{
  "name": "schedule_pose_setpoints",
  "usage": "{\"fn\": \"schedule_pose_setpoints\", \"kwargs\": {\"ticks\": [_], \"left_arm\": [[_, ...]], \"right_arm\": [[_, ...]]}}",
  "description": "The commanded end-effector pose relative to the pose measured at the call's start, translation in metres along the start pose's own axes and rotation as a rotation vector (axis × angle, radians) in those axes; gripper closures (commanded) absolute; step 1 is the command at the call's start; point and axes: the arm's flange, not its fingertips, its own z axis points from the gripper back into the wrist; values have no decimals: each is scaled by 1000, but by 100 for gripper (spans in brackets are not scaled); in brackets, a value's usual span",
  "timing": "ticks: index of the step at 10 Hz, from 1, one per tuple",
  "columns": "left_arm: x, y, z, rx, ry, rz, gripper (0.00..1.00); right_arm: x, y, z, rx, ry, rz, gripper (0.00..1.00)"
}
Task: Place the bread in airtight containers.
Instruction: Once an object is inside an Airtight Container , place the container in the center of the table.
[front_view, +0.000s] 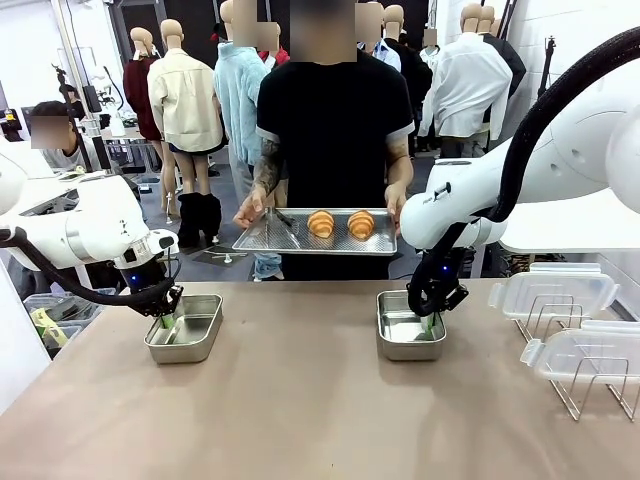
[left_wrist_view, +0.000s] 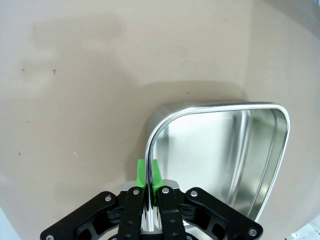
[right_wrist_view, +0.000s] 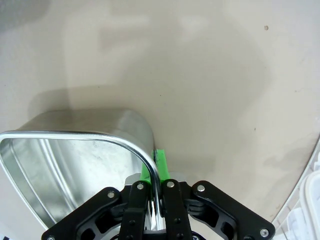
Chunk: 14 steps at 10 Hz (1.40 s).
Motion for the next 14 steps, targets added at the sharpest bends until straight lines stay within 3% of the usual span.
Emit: {"fn": "schedule_pose_setpoints", "kwargs": {"ticks": [1,3,5,7,10,11,12,14], "left_arm": [[-8,-18,13,4,-29,-34,100],[-19,-45,40,-16,-114,-75,100],[-34,-71,75,56,-122,-87,100],[-40,-91,106,33,-109,-115,100],[-49,-97,125,-4,-131,-63,100],[-45,-89,118,8,-140,-39,100],[-46,-99,124,11,-123,-115,100],[-46,-99,124,11,-123,-115,100]], "right_arm": [[-25,1,21,12,-24,35,100],[-41,2,70,14,-118,-3,100],[-38,9,108,34,-72,14,100],[-32,13,131,-5,-58,-42,100],[-14,23,122,-39,-36,-46,100],[-35,11,133,1,-60,-15,100],[-35,11,133,1,-60,-15,100],[-35,11,133,1,-60,-15,100]]}}
